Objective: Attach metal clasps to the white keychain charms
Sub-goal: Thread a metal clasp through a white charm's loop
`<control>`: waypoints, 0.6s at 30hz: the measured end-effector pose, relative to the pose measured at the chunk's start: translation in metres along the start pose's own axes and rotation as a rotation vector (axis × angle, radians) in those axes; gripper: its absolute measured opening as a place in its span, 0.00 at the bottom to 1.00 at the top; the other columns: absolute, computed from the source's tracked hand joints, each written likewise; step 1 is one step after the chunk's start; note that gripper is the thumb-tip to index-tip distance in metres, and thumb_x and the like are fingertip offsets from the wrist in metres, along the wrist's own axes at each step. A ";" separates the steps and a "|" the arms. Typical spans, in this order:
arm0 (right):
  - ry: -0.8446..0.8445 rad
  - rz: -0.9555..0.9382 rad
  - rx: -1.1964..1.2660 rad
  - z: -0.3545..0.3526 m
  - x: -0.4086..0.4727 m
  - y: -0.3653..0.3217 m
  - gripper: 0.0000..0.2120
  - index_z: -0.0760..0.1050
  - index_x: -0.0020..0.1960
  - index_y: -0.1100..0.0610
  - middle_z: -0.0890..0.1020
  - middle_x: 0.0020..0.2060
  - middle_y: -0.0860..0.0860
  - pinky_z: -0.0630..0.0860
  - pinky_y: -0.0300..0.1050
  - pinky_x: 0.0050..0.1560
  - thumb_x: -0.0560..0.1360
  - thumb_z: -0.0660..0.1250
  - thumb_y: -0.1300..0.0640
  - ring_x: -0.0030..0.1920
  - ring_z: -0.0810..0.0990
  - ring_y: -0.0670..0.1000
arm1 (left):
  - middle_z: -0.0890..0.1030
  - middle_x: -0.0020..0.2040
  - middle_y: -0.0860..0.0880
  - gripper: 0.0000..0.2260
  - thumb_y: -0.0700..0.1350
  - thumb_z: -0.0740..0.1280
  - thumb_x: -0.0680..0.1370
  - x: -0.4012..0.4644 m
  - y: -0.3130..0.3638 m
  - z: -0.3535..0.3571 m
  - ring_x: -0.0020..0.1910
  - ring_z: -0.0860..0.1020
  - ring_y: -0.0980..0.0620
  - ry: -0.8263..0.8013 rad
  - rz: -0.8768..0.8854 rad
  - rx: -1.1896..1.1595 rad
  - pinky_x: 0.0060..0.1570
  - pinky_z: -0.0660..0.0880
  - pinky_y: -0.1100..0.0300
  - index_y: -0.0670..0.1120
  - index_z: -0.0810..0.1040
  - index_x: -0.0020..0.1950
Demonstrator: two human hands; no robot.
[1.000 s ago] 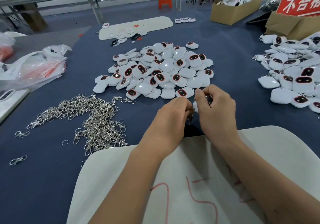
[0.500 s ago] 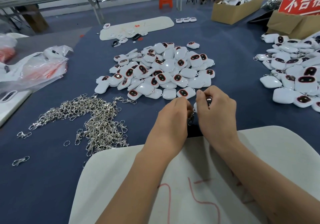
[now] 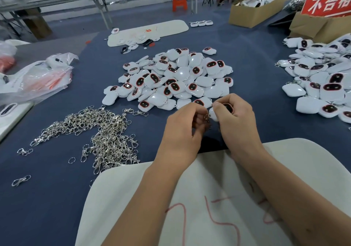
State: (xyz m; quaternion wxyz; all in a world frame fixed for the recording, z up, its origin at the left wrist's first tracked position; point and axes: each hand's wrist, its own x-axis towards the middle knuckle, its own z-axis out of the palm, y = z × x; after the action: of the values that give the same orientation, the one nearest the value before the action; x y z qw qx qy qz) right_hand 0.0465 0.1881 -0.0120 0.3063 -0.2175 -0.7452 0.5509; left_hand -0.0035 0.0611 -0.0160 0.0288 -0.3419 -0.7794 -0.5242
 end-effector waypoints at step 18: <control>-0.125 -0.187 0.033 -0.004 -0.006 -0.002 0.07 0.76 0.46 0.54 0.74 0.28 0.42 0.65 0.31 0.31 0.80 0.66 0.64 0.29 0.68 0.43 | 0.84 0.36 0.56 0.09 0.35 0.71 0.76 0.003 0.003 -0.011 0.36 0.81 0.58 0.044 -0.077 0.044 0.43 0.79 0.58 0.48 0.86 0.44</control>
State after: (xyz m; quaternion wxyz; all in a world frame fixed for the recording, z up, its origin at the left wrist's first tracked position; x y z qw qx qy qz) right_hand 0.0533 0.1860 -0.0108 0.3129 -0.1074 -0.7707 0.5446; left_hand -0.0077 0.0537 -0.0071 0.0334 -0.2995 -0.8025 -0.5150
